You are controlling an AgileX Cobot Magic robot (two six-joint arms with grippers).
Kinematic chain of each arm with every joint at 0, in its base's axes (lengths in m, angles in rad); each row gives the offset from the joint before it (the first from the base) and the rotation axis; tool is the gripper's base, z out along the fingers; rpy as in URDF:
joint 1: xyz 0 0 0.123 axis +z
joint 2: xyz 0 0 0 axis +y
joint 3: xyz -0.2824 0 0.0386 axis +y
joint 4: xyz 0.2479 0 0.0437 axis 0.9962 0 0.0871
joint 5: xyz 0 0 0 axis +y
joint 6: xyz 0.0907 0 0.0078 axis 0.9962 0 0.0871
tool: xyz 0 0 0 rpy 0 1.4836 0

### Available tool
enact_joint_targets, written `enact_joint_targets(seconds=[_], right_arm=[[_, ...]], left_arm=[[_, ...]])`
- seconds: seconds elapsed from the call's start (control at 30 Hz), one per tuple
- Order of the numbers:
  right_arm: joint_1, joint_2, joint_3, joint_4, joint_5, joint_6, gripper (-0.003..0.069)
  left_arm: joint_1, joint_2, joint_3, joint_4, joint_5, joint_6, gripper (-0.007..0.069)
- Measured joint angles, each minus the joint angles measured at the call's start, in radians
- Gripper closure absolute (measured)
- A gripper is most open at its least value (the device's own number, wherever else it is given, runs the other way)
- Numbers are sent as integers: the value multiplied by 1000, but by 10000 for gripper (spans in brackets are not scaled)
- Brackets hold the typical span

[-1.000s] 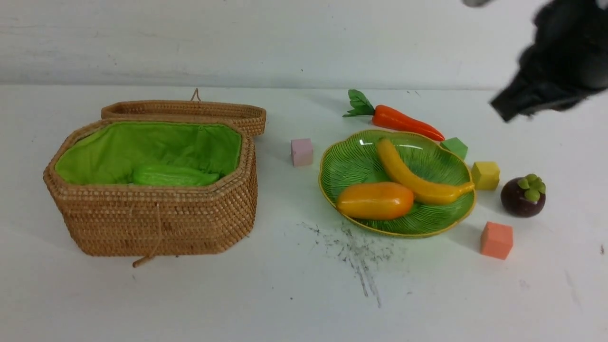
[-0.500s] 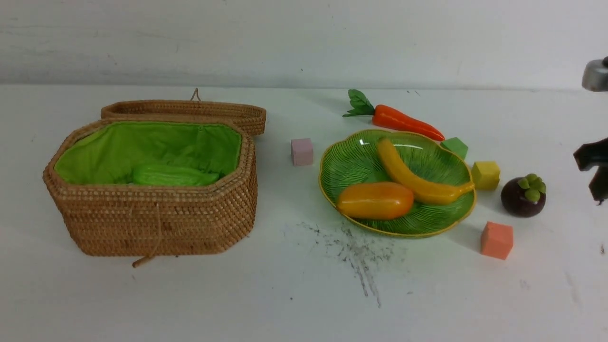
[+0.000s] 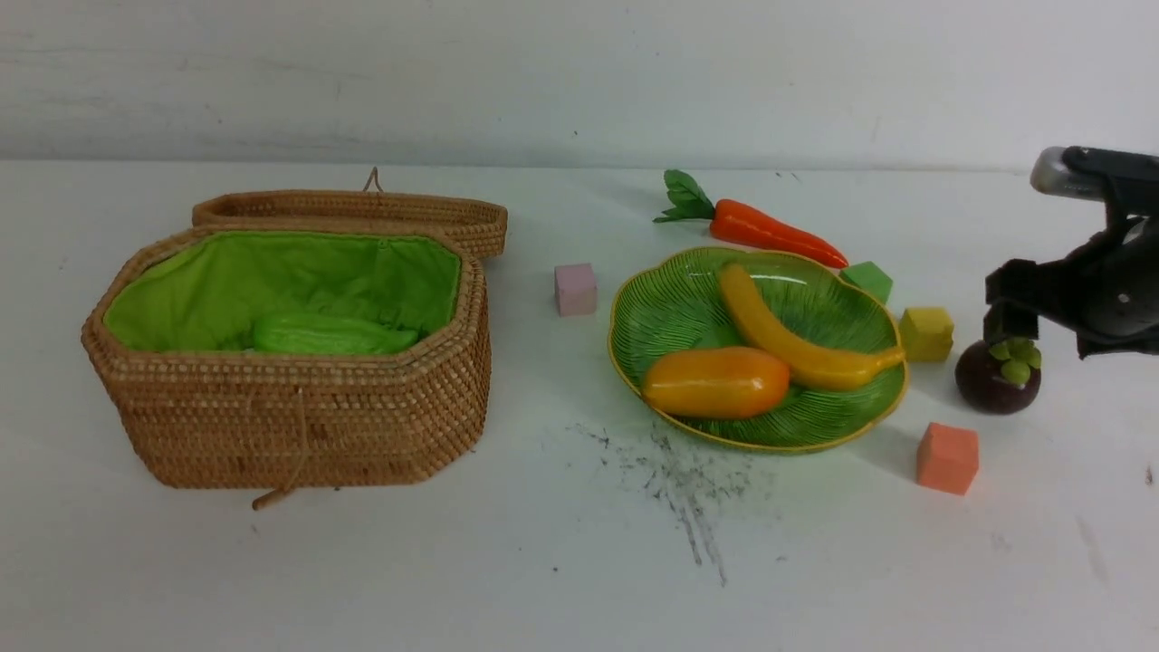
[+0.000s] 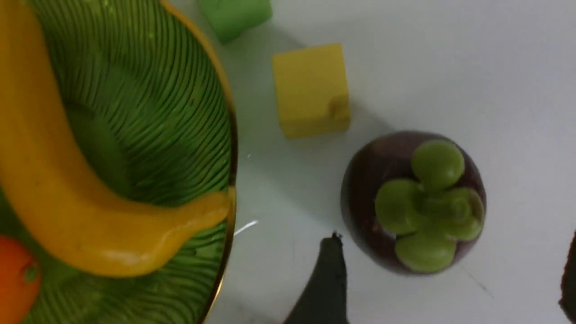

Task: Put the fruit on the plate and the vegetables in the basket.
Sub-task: Use the right arm to grab a mangosteen and put it into the right plate

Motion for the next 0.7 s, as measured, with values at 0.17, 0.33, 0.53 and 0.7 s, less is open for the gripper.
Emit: enact_joint_targets(seconds=[0.17,0.33,0.53,0.7], right_arm=[[0,89,0,-12,-107,2,12],[0,164,-23,-9,-137,2,18],[0,214,-43,-9,-142,2,40],[0,215,-45,-9,-142,2,84]], left_arm=[[0,0,0,-3,3,0,620],[0,0,0,-4,3,0,618],[0,0,0,-10,3,0,617],[0,0,0,-19,3,0,616]])
